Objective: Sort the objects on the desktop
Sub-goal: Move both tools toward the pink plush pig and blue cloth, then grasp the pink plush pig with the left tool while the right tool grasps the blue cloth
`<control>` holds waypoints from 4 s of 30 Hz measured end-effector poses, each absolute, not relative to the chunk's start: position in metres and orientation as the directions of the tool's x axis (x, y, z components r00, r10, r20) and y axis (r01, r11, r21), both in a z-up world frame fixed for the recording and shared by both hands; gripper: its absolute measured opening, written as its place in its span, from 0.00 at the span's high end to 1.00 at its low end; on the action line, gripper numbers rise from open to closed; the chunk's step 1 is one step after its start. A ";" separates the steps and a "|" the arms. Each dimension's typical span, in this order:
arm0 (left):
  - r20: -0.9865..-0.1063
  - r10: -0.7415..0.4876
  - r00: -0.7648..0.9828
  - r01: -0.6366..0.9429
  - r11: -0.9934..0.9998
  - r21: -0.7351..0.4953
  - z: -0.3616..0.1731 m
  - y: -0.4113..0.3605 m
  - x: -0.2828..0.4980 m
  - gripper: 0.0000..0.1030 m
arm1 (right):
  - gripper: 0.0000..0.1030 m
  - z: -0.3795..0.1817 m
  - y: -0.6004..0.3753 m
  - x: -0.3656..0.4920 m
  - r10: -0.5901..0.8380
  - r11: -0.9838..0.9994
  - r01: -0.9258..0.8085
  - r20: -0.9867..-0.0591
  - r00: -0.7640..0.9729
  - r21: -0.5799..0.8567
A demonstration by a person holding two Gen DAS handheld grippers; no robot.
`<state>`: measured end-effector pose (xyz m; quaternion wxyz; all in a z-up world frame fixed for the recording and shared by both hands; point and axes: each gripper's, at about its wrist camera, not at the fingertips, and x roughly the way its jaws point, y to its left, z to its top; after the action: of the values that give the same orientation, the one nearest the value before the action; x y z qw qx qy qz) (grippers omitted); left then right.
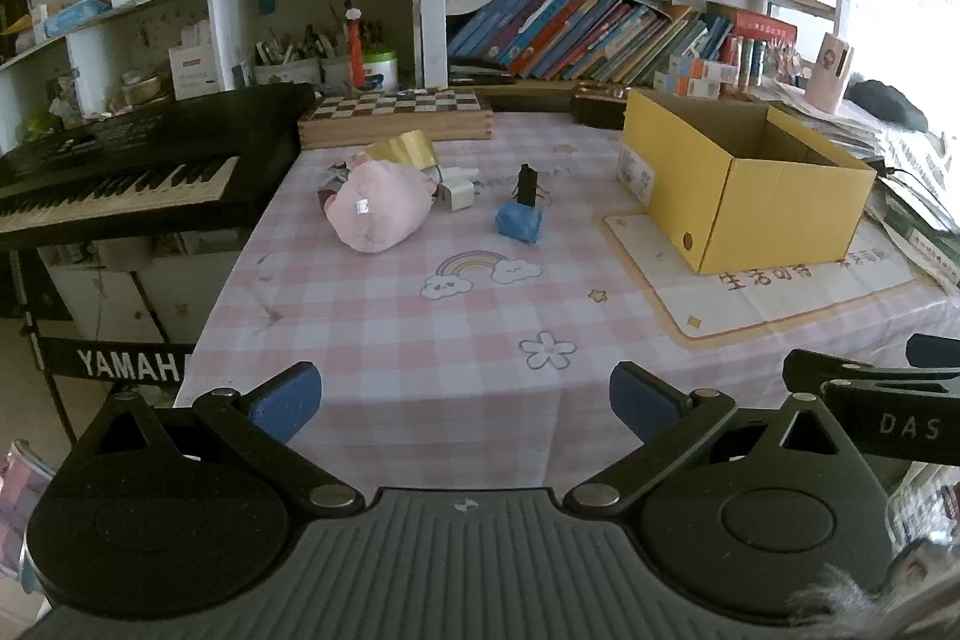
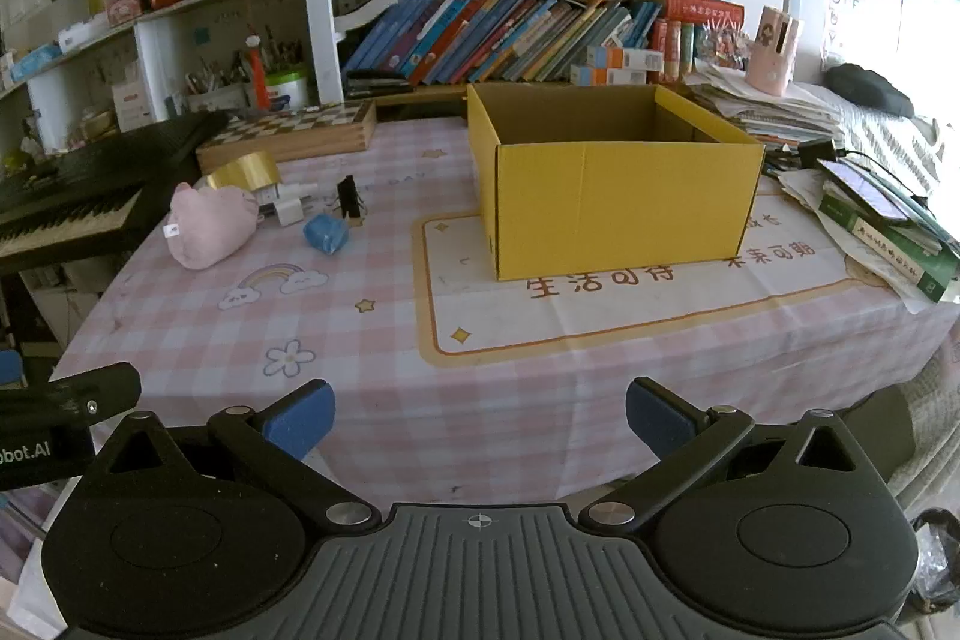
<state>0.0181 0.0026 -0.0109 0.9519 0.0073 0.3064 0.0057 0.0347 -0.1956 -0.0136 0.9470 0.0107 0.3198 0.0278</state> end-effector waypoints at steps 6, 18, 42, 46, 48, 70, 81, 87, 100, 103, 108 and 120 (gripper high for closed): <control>-0.583 0.026 0.812 -0.018 1.000 0.019 -0.012 0.003 0.019 0.00 | 0.00 -0.013 -0.196 0.036 0.061 0.998 -0.047 -0.606 0.793 0.039; -0.585 0.070 0.808 -0.070 0.997 0.022 -0.014 0.007 0.024 0.00 | 0.00 -0.016 -0.184 0.037 0.067 0.998 -0.055 -0.607 0.792 0.038; -0.579 0.079 0.811 -0.083 0.996 0.020 -0.013 0.013 0.030 0.00 | 0.00 -0.014 -0.179 0.049 0.071 0.997 -0.063 -0.610 0.789 0.035; -0.579 0.080 0.812 -0.087 0.996 0.017 -0.013 0.017 0.034 0.00 | 0.00 -0.014 -0.174 0.052 0.079 0.997 -0.077 -0.612 0.787 0.030; -0.580 0.079 0.810 -0.085 0.996 0.018 -0.013 0.017 0.035 0.00 | 0.00 -0.013 -0.173 0.054 0.081 0.996 -0.079 -0.613 0.786 0.030; -0.608 0.125 0.784 -0.172 0.985 -0.019 -0.021 0.047 0.090 0.00 | 0.00 -0.022 -0.138 0.122 0.182 0.976 -0.217 -0.653 0.735 0.029; -0.627 0.164 0.762 -0.239 0.970 -0.036 -0.015 0.064 0.135 0.00 | 0.02 -0.021 -0.124 0.176 0.259 0.953 -0.296 -0.661 0.704 0.058; -0.625 0.184 0.759 -0.263 0.964 -0.036 -0.010 0.071 0.165 0.00 | 0.02 -0.020 -0.117 0.208 0.296 0.941 -0.330 -0.657 0.693 0.076; -0.611 0.200 0.766 -0.285 0.957 -0.045 -0.018 0.088 0.231 0.00 | 0.06 -0.038 -0.098 0.278 0.368 0.896 -0.436 -0.693 0.620 0.085; -0.628 0.216 0.747 -0.302 0.953 -0.032 -0.025 0.094 0.246 0.00 | 0.15 -0.047 -0.091 0.289 0.373 0.881 -0.469 -0.710 0.597 0.069; -0.654 0.219 0.724 -0.288 0.958 0.003 -0.041 0.098 0.273 0.00 | 0.35 -0.067 -0.080 0.305 0.370 0.857 -0.513 -0.752 0.546 0.049; -0.718 0.210 0.664 -0.247 0.967 0.054 -0.075 0.094 0.317 0.01 | 0.50 -0.083 -0.071 0.314 0.404 0.802 -0.597 -0.751 0.522 0.016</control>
<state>0.3171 0.0936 -0.0747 0.9118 -0.0240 0.3903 0.1252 0.3143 -0.0707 -0.0830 0.8637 -0.1230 0.3936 0.2897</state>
